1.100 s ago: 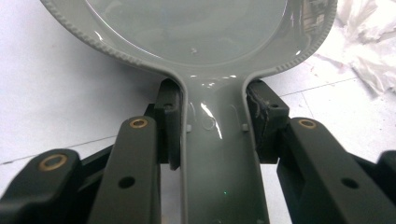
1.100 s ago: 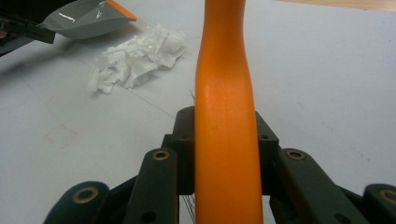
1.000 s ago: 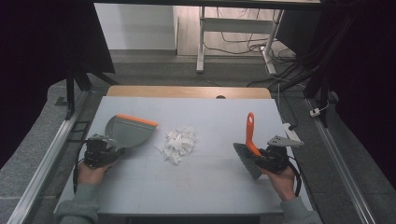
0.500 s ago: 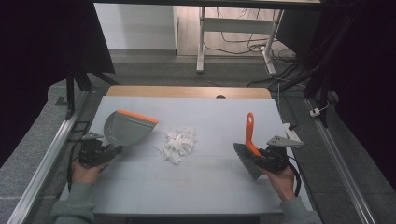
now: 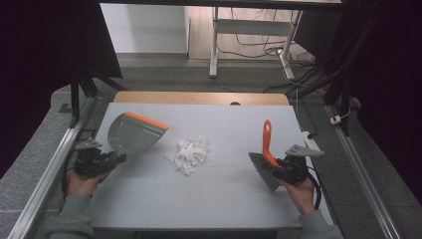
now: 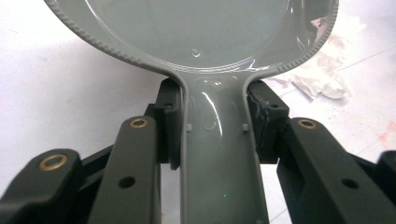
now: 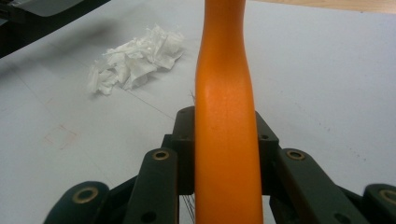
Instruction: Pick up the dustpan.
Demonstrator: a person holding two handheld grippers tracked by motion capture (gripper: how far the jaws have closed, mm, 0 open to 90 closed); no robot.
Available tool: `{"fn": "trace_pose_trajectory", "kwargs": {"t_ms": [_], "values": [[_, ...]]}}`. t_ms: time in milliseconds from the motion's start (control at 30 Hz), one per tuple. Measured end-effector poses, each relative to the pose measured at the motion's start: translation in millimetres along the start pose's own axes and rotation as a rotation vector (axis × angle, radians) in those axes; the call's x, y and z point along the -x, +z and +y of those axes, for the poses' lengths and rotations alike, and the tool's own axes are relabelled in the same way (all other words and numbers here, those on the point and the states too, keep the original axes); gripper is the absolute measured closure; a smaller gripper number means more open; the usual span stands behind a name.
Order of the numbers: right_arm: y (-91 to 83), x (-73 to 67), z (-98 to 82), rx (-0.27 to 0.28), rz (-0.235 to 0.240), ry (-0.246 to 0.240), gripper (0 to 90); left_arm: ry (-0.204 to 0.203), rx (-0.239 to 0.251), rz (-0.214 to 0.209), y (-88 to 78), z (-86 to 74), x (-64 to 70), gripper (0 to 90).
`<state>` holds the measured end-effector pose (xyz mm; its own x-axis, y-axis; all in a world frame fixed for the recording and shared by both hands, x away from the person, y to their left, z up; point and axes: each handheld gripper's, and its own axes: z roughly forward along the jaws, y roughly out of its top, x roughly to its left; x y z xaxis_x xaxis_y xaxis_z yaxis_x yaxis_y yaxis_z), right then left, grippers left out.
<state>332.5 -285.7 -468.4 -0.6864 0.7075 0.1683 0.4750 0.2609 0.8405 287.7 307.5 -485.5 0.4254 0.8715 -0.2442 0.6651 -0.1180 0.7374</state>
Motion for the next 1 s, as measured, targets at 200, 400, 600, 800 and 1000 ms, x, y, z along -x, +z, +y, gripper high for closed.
{"fn": "trace_pose_trajectory", "kwargs": {"t_ms": [200, 400, 600, 800, 1000], "values": [[-1.0, 1.2, -0.1, 0.003, -0.003, 0.007, 70.0, 0.049, -0.006, -0.031, -8.0, 2.4, -3.1, 61.5], [-3.2, 1.9, 1.4, 0.016, -0.004, 0.009, 70.0, 0.088, -0.007, -0.060, -16.5, 2.1, -3.9, 61.5], [-5.5, 1.0, 3.7, 0.033, -0.005, 0.009, 70.0, 0.135, -0.026, -0.082, -18.8, 3.0, -0.6, 61.5], [-4.3, 0.5, 5.6, 0.042, -0.002, 0.015, 70.0, 0.170, -0.045, -0.120, -17.9, 2.3, 1.7, 61.5], [1.5, 0.5, 9.3, 0.044, 0.003, 0.021, 70.0, 0.224, -0.065, -0.155, -20.1, -0.5, 8.6, 61.5]]}}
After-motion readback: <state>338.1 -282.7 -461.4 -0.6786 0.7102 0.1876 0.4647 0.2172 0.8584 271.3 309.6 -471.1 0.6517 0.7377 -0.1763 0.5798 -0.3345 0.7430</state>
